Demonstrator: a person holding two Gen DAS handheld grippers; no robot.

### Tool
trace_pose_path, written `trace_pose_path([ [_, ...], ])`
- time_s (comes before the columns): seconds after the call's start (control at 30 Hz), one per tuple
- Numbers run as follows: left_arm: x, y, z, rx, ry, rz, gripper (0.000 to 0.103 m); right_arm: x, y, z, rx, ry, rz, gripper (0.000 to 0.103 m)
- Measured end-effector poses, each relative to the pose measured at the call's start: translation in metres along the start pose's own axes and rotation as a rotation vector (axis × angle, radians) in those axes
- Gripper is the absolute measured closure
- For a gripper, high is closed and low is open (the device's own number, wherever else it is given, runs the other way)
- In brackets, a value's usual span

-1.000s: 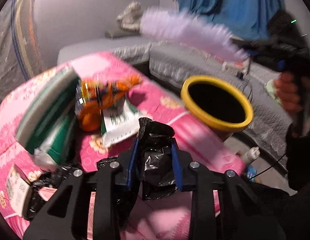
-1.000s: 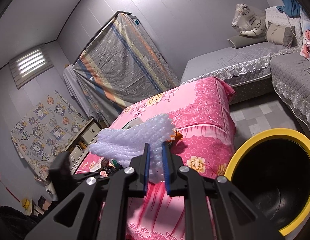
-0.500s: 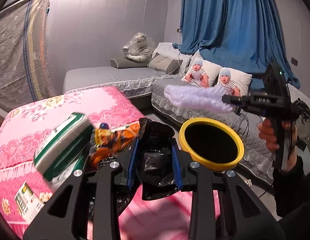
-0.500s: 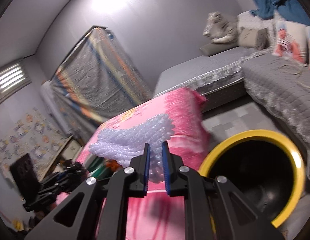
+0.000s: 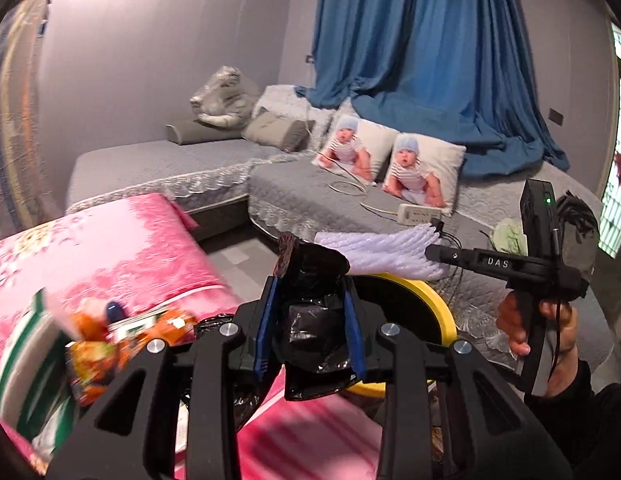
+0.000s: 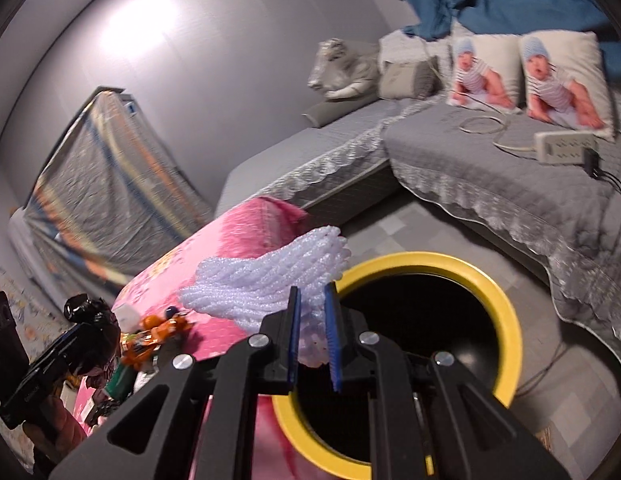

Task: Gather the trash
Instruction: 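Carry foam net and black bag over the yellow bin and open both tools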

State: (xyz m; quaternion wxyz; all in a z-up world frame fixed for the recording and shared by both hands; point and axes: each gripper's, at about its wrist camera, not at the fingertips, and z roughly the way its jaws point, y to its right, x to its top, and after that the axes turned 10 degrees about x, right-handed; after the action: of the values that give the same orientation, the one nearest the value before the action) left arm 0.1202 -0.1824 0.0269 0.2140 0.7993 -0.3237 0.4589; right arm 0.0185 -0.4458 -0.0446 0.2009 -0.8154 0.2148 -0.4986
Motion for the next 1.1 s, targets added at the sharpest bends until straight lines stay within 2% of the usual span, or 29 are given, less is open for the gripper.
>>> trace_pose_path([
  [0.3, 0.009, 0.039, 0.071, -0.093, -0.056, 0.022, 0.073, -0.003, 0.038, -0.006, -0.141, 0.033, 0.031, 0.092],
  [0.63, 0.002, 0.073, 0.131, -0.132, -0.132, 0.032, 0.073, -0.010, 0.067, 0.002, -0.283, 0.017, 0.045, 0.092],
  [0.77, -0.007, 0.079, 0.153, -0.111, -0.165, 0.038, 0.073, -0.013, 0.074, 0.006, -0.316, 0.004, 0.051, 0.091],
  [0.97, -0.016, 0.083, 0.177, -0.098, -0.218, 0.021, 0.073, -0.017, 0.084, 0.013, -0.318, -0.032, 0.074, 0.091],
  [1.07, -0.019, 0.085, 0.182, -0.090, -0.229, 0.021, 0.070, -0.019, 0.087, 0.015, -0.324, -0.043, 0.082, 0.091],
  [1.1, -0.020, 0.084, 0.182, -0.090, -0.232, 0.017, 0.066, -0.020, 0.087, 0.016, -0.324, -0.044, 0.087, 0.090],
])
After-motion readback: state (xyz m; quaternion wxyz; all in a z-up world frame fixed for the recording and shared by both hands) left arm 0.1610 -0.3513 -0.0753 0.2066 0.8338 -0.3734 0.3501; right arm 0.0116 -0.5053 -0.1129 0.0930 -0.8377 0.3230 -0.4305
